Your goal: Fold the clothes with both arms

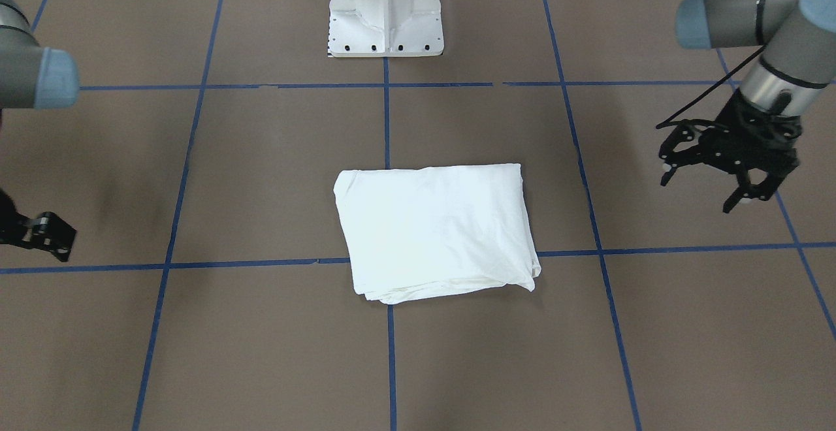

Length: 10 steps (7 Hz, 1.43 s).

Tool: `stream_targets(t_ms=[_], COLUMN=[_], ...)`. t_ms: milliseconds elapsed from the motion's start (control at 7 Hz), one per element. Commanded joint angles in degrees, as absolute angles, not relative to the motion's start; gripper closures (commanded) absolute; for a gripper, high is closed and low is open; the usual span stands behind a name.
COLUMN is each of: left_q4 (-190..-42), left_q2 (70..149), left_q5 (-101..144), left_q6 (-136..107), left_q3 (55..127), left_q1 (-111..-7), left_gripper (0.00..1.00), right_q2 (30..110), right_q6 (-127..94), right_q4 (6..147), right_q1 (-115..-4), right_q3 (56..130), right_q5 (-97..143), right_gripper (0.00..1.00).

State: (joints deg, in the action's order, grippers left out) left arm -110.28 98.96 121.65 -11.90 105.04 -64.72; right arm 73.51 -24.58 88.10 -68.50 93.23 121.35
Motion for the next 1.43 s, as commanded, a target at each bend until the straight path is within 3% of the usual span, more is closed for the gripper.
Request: stream_targets(t_ms=[0,286,571,714,1286], left_q4=[-108.7,-114.2,-114.4,-114.1,-108.9], left_q2=[93.3,89.4,85.3,82.5,80.3], left_q5=[123.1,122.3,131.0,136.4,136.8], left_q6=[-8.7,-8.7,-8.4,-4.3,0.5], left_q3=[102.1,95.6,95.6,96.1,96.5], left_q1=[-71.2,-75.7,-79.4,-82.2,-88.3], left_gripper=[0.00,0.00,0.00,0.00,0.00], right_q2=[85.9,97.0,101.3,103.4,103.0], right_q6=[-4.4,0.0,3.3,3.2,0.8], right_q4=[88.0,84.2,83.4,84.1,91.2], right_q1=[-80.7,-88.0,-92.3,-92.4,-92.2], right_q3=[93.9,93.7,94.6,98.4,105.7], right_q5=[126.6,126.8,130.3,130.3,130.3], right_gripper=[0.00,0.00,0.00,0.00,0.00])
